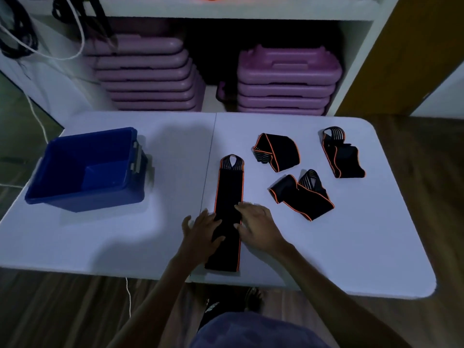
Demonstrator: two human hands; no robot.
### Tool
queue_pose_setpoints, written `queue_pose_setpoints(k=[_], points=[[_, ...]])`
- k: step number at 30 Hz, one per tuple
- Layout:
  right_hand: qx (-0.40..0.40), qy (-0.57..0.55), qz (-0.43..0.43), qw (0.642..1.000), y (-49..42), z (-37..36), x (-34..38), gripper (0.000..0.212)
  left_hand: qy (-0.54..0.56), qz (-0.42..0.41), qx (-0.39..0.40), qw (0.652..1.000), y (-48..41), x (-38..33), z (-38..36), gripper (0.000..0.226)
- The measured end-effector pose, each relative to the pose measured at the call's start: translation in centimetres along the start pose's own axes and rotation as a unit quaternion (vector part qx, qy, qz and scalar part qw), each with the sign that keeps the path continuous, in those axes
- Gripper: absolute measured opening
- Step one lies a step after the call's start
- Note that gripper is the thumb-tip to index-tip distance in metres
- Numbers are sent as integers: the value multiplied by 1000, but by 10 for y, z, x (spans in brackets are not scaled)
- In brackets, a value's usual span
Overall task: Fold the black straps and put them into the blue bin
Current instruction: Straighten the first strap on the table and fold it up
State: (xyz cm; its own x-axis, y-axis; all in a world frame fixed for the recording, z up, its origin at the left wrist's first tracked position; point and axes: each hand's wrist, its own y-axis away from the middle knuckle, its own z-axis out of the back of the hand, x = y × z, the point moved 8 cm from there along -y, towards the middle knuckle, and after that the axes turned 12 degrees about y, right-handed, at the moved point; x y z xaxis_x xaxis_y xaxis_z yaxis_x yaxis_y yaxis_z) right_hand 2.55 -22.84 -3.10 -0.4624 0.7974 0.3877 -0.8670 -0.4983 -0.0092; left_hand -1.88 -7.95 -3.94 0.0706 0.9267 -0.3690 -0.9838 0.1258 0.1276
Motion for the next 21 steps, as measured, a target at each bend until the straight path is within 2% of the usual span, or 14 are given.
queue_pose_setpoints(k=[3,6,8,11,14,16,18,21], points=[[-100,-51,-41,993,26,39,-15,43,138,18,-61,988,-13,-25,10,49],[-187,-40,-120,974,52,75,-58,35,229,17,-66,971,-41,-65,15,33],[-203,-35,-198,958,65,90,-95,27,287,32,-63,955,-64,-89,16,28],[-186,-35,-339,922,82,102,-153,20,351,55,-20,934,-98,-112,6,41],[-123,-73,-427,893,92,93,-202,39,359,85,18,929,-125,-117,-5,61],[-71,-98,-444,888,92,81,-222,47,358,101,27,928,-137,-118,-11,68],[-26,-105,-445,889,89,71,-229,46,358,105,32,927,-144,-121,-15,67],[-12,-91,-427,899,83,69,-227,37,365,104,34,924,-150,-122,-21,41]])
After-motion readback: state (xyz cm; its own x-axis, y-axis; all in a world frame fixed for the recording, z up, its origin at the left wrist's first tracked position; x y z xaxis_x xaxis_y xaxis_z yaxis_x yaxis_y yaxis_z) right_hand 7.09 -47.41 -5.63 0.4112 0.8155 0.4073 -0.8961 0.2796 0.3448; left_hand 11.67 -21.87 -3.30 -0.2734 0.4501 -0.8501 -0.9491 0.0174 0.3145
